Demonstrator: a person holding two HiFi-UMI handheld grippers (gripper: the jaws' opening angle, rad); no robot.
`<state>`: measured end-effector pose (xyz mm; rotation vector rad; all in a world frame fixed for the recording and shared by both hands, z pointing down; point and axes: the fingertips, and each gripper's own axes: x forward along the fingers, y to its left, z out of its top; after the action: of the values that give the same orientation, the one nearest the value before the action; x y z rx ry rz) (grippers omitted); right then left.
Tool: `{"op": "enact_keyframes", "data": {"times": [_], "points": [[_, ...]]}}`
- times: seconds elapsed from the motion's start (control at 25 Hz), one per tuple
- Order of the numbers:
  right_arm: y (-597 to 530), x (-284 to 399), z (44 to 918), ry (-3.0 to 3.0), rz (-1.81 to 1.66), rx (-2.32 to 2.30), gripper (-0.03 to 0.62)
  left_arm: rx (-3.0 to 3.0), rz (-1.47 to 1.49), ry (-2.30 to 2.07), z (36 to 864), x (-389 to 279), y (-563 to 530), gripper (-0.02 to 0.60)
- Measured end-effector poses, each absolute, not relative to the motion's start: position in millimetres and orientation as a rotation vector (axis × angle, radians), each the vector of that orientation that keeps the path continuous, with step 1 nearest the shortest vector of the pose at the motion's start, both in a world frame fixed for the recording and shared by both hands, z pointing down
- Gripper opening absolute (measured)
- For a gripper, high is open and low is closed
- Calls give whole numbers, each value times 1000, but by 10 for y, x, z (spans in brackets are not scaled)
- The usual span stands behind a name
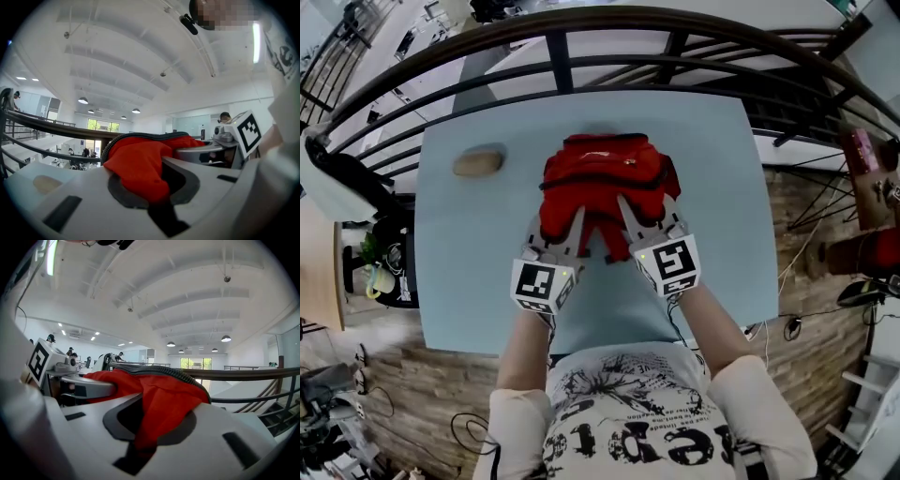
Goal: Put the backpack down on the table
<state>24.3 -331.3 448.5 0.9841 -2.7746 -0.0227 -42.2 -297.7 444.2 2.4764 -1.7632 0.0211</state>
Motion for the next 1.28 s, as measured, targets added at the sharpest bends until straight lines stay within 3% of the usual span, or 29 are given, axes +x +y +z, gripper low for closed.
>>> {"op": "enact_keyframes", "data": {"times": [0.96,1.28], "points": [[-2221,523,5830,-2595,277,1030,106,2331,178,-1485,5867,-254,-1880,32],[-2018,599,6190,-2510,304,1069,170,2267,227,-1425,6265,-297,-1663,63]]}}
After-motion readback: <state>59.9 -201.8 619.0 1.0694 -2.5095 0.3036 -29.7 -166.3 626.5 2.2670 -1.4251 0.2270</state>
